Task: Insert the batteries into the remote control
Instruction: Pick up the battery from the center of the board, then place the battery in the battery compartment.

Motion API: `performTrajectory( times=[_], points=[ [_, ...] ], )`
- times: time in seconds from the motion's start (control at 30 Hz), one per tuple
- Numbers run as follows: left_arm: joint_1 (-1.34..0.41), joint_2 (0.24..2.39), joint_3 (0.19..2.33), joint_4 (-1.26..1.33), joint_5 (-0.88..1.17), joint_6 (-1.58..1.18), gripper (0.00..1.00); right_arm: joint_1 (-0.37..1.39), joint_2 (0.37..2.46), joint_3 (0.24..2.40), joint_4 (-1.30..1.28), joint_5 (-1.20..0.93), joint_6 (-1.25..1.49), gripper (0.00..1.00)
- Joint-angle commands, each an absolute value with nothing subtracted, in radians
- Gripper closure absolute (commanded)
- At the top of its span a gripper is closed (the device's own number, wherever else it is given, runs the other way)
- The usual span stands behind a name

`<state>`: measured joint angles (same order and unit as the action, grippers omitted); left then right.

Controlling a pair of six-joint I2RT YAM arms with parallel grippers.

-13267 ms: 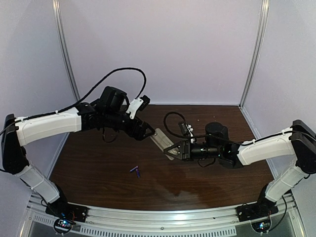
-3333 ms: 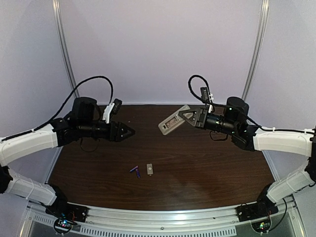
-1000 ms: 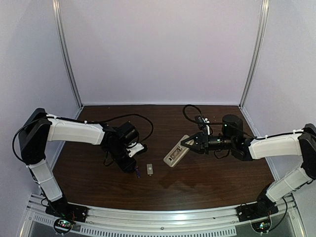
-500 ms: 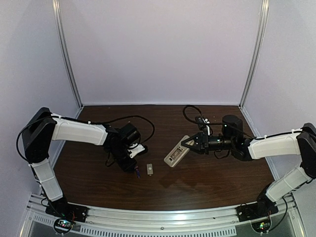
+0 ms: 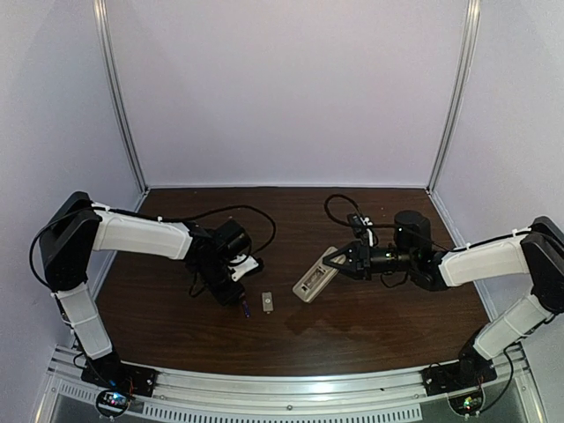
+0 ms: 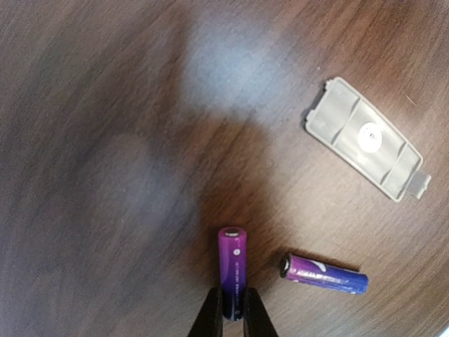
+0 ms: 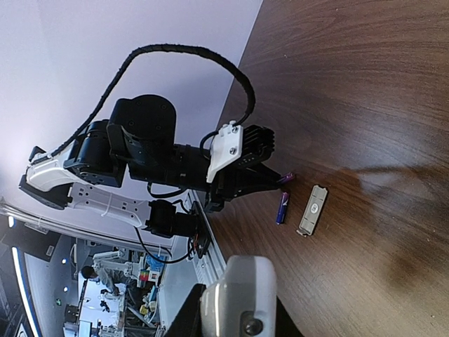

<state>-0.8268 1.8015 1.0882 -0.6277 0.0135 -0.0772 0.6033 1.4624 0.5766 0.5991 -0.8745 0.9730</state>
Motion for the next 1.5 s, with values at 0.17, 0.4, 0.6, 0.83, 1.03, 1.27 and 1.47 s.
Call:
performTrajectory(
  times=[0.17, 0.4, 0.6, 0.83, 1.03, 1.27, 1.47],
  points=[
    [-0.83, 1.754, 1.093, -0.623, -0.002, -0.128, 1.0, 0.595, 1.48, 0.556, 0.669, -0.842, 1.003, 1.0],
    [-0.83, 1.622, 1.208, -0.684, 0.173, -0.167, 1.0, 0.602, 1.482, 0.551, 0.664, -0.806, 1.014, 1.0],
    [-0.853, 1.596, 1.283, -0.706, 0.285, -0.219, 1.0, 0.628, 1.489, 0.552, 0.701, -0.76, 1.047, 1.0],
    [-0.887, 1.623, 1.353, -0.728, 0.332, -0.25, 1.0, 0.687, 1.515, 0.566, 0.708, -0.679, 1.07, 1.0],
    [-0.919, 1.646, 1.384, -0.764, 0.348, -0.244, 1.0, 0.735, 1.564, 0.559, 0.788, -0.633, 1.128, 1.0],
    [-0.943, 1.677, 1.403, -0.816, 0.329, -0.229, 1.0, 0.778, 1.621, 0.565, 0.89, -0.589, 1.189, 1.0],
    [-0.964, 1.7, 1.421, -0.84, 0.321, -0.221, 1.0, 0.803, 1.675, 0.577, 0.987, -0.585, 1.23, 1.0]
  ],
)
